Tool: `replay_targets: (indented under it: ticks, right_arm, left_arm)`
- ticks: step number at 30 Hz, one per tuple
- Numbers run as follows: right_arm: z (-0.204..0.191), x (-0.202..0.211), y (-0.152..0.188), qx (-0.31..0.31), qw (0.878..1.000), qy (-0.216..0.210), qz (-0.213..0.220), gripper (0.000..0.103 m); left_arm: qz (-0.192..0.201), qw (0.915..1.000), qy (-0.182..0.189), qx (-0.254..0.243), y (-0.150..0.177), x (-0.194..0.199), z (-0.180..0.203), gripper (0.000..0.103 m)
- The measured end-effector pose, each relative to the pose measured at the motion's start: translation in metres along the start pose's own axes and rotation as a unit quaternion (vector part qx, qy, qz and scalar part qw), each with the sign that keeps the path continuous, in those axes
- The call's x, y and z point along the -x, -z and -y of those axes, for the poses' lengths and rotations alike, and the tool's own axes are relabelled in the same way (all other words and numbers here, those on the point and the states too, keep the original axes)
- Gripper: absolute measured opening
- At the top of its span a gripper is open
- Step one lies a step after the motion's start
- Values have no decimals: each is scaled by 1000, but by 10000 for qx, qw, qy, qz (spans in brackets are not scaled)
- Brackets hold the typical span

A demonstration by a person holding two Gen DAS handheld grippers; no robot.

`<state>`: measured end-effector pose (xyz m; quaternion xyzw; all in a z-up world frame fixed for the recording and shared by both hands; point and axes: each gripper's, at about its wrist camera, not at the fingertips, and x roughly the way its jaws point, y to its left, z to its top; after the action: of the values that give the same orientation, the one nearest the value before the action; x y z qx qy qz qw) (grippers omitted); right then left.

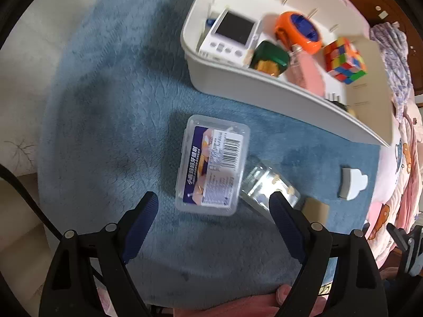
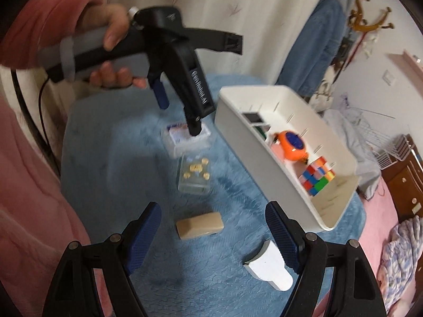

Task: Organize rigid objects
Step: 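Withdraw both tools from the tray toward the clear boxes and tan block, then lift toothpick box with left tool while right tool lifts tan block toward tray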

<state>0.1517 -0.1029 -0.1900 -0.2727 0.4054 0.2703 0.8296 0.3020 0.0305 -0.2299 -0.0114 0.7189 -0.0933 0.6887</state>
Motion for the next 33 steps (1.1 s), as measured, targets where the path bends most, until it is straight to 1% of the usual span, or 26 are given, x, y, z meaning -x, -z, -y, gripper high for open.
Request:
replay_targets:
  ticks: [4, 10, 13, 17, 21, 26, 29, 33]
  right_arm:
    - [1, -21, 6, 104, 9994, -268, -187, 81]
    - [-2, -50, 18, 391, 9975, -369, -449, 81]
    - [-2, -61, 21, 387, 9967, -453, -555, 81]
    - [0, -73, 26, 380, 9959, -531, -618, 81]
    - [1, -79, 27, 359, 9954, -605, -655, 81]
    - [-4, -89, 28, 477, 9935, -693, -766, 81]
    - [-11, -91, 29, 543, 9925, -759, -795, 76]
    - [-15, -91, 29, 568, 9925, -731, -794, 73]
  left_arm:
    - [-211, 9998, -14, 64, -6, -16, -4, 88]
    - [-525, 9986, -20, 95, -10, -35, -10, 88]
    - [-550, 9983, 123, 169, -13, -38, -15, 88]
    - [-625, 9979, 26, 143, -19, -45, -18, 88]
    - [-649, 9978, 69, 141, -22, -49, -20, 88]
    - [-687, 9976, 26, 110, -26, -56, -15, 86]
    - [-672, 9977, -23, 93, -28, -58, -15, 81]
    - [-660, 9978, -12, 90, -36, -60, -17, 80]
